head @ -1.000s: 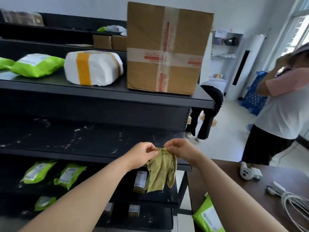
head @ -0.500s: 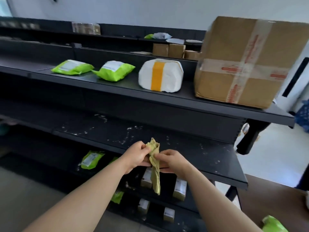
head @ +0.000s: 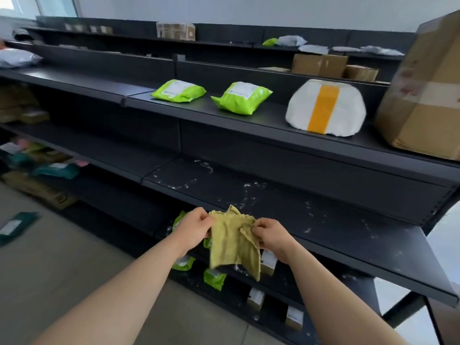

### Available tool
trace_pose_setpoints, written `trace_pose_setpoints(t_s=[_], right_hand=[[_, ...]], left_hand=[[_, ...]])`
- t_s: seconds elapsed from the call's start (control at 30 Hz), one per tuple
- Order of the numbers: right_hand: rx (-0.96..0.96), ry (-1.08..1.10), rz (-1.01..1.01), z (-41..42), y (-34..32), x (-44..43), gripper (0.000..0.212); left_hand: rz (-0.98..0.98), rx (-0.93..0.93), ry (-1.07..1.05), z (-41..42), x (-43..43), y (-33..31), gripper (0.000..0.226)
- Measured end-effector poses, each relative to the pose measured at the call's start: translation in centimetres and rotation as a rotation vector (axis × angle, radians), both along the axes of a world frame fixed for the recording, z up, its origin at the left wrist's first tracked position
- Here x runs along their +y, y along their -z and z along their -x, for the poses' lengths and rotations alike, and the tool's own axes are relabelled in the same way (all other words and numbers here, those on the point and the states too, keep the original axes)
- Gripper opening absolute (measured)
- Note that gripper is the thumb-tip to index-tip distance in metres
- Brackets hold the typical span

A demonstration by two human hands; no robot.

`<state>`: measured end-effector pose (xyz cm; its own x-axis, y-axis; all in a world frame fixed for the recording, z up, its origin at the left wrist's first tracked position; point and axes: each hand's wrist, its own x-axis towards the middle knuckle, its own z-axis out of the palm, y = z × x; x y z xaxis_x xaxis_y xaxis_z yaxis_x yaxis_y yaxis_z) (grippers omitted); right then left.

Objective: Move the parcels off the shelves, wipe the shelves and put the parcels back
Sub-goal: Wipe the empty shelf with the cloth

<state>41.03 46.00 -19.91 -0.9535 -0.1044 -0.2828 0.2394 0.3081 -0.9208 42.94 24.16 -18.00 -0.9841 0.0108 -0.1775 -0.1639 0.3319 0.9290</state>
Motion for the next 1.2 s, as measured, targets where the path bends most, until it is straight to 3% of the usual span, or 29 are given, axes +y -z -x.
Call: trace_pose_setpoints(t_s=[0.2,0.47,0.6,0.87,0.97,1.2], right_hand=[[0.010,-0.064,-0.079,1.9,0.4,-5.2,0.021],[-0.213,-0.248,0.119,7.8,2.0,-8.3,0.036],[-0.217,-0.337,0.033,12.2,2.4,-9.5,0.026],[-0.108,-0.212,-0.088,21.5,3.3,-12.4,0.017],[-0.050,-0.118,-0.118,24.2,3.9,-13.4,0.007],[-0.068,0.126,-0.177,30.8,5.6,-16.7,0.017]], left_hand=[[-0.092,-0.041,-0.093,0.9,-3.9,1.1,0.018],[-0.147,-0.117,-0.185,5.3,-6.6,2.3,0.017],[-0.102,-0.143,-0.238,9.2,-8.3,2.7,0.020],[0.033,-0.170,-0.176,18.4,-10.0,4.3,0.021],[0.095,-0.168,-0.106,20.9,-10.9,5.2,0.037],[0.325,-0.147,-0.053,27.1,-16.5,7.3,0.045]])
